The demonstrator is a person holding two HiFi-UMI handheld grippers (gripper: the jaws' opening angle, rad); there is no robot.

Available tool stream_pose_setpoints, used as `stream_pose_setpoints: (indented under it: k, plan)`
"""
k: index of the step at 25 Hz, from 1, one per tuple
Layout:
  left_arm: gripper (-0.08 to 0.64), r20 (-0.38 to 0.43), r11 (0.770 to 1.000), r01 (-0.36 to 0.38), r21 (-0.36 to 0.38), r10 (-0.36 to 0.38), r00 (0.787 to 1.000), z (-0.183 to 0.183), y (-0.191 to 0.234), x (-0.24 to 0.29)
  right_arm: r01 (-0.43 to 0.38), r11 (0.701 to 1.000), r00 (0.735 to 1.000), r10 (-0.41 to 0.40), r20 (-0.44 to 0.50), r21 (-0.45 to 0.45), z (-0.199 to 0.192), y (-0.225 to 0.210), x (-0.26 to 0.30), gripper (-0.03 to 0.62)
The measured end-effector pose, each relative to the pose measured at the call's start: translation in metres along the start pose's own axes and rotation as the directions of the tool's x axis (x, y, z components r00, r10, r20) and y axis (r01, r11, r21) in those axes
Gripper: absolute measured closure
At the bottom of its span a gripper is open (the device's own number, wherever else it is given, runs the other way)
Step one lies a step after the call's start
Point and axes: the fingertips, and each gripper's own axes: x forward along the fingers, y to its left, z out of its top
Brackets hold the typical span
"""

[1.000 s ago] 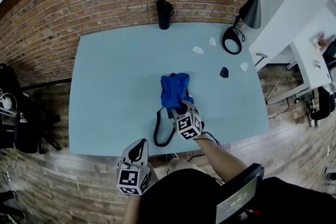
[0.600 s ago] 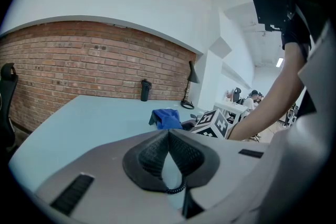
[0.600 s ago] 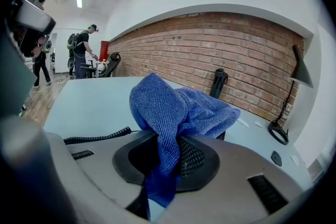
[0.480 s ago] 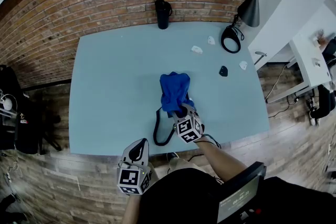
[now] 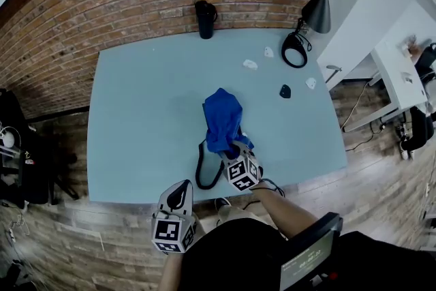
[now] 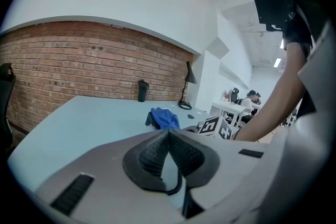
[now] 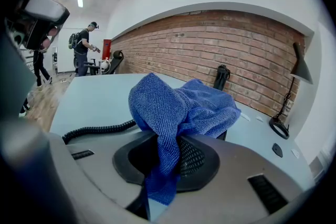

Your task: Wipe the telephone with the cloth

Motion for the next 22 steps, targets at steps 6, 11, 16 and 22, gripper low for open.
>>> stream_pose_setpoints:
  k: [6,11,16,22]
  plan:
    - [0.541,0.032,1.000,0.015,0.016,-0.016,0.999,0.009,-0.004,0.009,-0.035,0.999,0.999,0.035,0.002,0.010,-0.002,0.001,0.002,0.514]
    - [0.541,0.049,0.999,0.039,0.026,-0.040,0.998,0.011,-0.017,0.018,-0.135,0.990,0.988,0.138,-0.073,0.049,-0.024,0.022,-0.008,0.513]
    - [0.541,0.073,0.997,0.074,0.034,-0.076,0.994,0.019,-0.029,0.032,-0.251,0.862,0.947,0.313,-0.072,0.439,-0.040,0.042,-0.029,0.514]
    - [0.541,0.118,0.990,0.122,0.071,-0.130,0.985,0.034,-0.049,0.049,-0.320,0.758,0.945,0.298,0.134,0.568,0.008,0.026,-0.072,0.520]
